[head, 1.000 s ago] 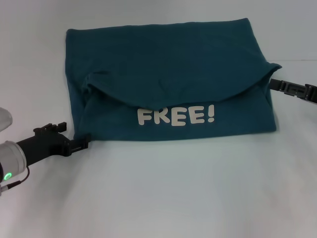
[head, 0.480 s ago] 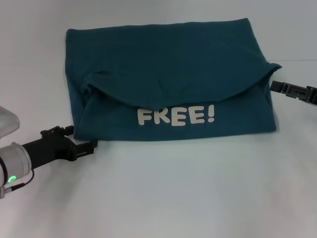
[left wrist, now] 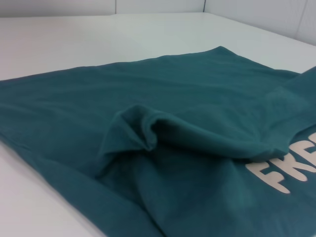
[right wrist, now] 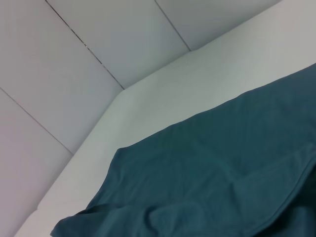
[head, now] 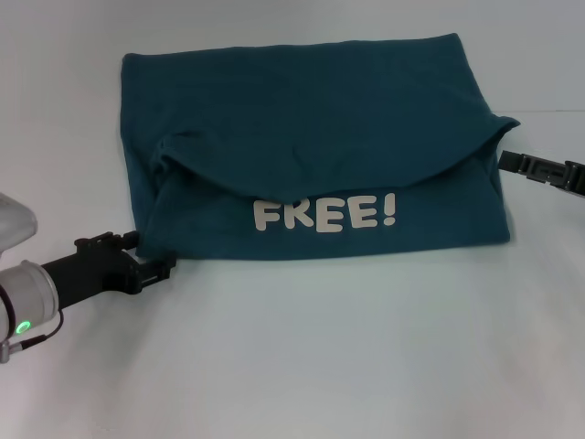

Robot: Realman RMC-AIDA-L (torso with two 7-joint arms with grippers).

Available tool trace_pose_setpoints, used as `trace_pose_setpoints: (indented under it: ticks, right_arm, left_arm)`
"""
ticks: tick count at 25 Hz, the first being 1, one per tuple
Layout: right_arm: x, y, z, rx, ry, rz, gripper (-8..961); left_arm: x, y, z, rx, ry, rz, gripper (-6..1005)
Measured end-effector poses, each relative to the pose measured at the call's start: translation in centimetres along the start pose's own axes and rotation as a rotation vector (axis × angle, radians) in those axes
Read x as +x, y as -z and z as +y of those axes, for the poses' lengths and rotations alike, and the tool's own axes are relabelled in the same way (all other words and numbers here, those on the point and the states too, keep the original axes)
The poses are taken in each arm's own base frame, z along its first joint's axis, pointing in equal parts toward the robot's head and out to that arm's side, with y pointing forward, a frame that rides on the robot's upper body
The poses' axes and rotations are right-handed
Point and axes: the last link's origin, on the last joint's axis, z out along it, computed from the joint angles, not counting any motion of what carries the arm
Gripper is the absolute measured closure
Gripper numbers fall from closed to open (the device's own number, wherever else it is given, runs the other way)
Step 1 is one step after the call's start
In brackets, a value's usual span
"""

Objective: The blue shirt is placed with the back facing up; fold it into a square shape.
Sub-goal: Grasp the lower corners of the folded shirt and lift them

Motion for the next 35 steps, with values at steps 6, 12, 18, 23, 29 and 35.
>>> trace_pose_setpoints:
  ticks: [6, 12, 18, 23, 29, 35]
  right_arm:
    - [0.2, 0.2, -0.1, 0.004, -0.005, -0.002, 39]
    - [0.4, 0.3, -0.2, 0.005, -0.01, -0.001, 39]
    - [0.6, 0.5, -0.4, 0.01, -0.011, 0.004, 38]
    - [0.9, 0.7, -0.7, 0.036, -0.011, 0.049, 38]
    - [1.1, 0.1, -1.4, 0.109, -0.02, 0.135, 38]
    - [1.7, -1.2, -1.3, 0.135, -0.01, 0.163, 39]
  left_arm:
    - [0.1, -0.2, -0.2, 0.014, 0.003, -0.008, 309]
    - [0.1, -0.3, -0.1, 0.012, 0.002, -0.01, 517]
    - [0.1, -0.3, -0.1, 0.01, 0.0, -0.01, 760]
    - [0.3, -0.2, -0.1, 0.005, 0.0, -0.009, 987]
    - [0.3, 0.0, 0.2, -0.021, -0.002, -0.014, 987]
    - [0.3, 0.1, 0.2, -0.027, -0.005, -0.011, 988]
